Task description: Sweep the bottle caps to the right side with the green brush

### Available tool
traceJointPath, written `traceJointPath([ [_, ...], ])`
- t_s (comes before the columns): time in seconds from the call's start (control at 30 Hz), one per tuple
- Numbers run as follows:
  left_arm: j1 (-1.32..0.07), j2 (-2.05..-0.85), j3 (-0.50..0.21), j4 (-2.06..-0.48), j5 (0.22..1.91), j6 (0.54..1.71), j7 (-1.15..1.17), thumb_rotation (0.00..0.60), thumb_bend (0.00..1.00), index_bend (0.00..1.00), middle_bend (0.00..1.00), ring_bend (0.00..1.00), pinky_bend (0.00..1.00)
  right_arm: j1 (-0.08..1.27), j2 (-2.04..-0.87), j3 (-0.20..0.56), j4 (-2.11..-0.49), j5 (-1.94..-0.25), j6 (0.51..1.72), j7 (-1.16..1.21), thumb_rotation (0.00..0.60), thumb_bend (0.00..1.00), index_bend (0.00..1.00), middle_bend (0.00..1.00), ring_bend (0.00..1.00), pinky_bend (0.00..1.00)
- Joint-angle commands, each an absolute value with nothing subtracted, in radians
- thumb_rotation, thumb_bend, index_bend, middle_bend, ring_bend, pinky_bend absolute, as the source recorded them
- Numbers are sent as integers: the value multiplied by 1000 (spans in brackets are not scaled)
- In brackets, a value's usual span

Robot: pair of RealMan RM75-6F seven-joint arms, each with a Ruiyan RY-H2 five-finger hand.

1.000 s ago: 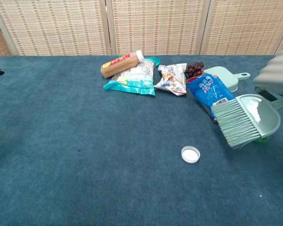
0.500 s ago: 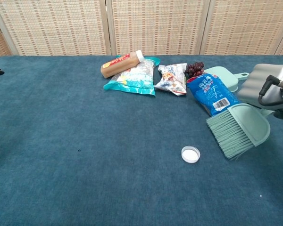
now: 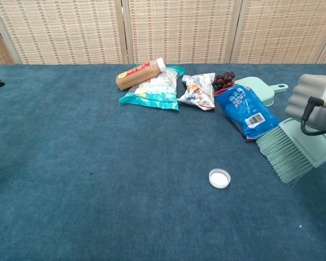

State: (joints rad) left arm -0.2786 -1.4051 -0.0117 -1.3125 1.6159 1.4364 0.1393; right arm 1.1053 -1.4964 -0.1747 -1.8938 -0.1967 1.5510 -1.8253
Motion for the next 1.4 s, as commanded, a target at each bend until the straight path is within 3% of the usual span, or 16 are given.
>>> traceJointPath([
  [0.03,-279,-1405,-12,-1313,1616,1436,139,600,451,0,0,0,14,1096,-1488,-186,-1901,-193,1570,-1833,600,497,960,895,618,318],
  [0.77,-279,-1405,-12,-1313,1616,1436,139,600,449,0,0,0,15,964,-1349,-333,-1873,-246,1575,-1772,600,497,960,895,618,318],
  [1.1,-279,-1405,-12,-1313,1616,1436,139,600,448,0,0,0,15,947,-1216,-286,-1991,-528,1459,-1516,600,497,960,895,618,318],
  [1.4,-279,-1405,-12,-1313,1616,1436,139,600,448,0,0,0,15,1022,-1364,-208,-2029,-622,1400,-1632,600,497,960,896,618,318],
])
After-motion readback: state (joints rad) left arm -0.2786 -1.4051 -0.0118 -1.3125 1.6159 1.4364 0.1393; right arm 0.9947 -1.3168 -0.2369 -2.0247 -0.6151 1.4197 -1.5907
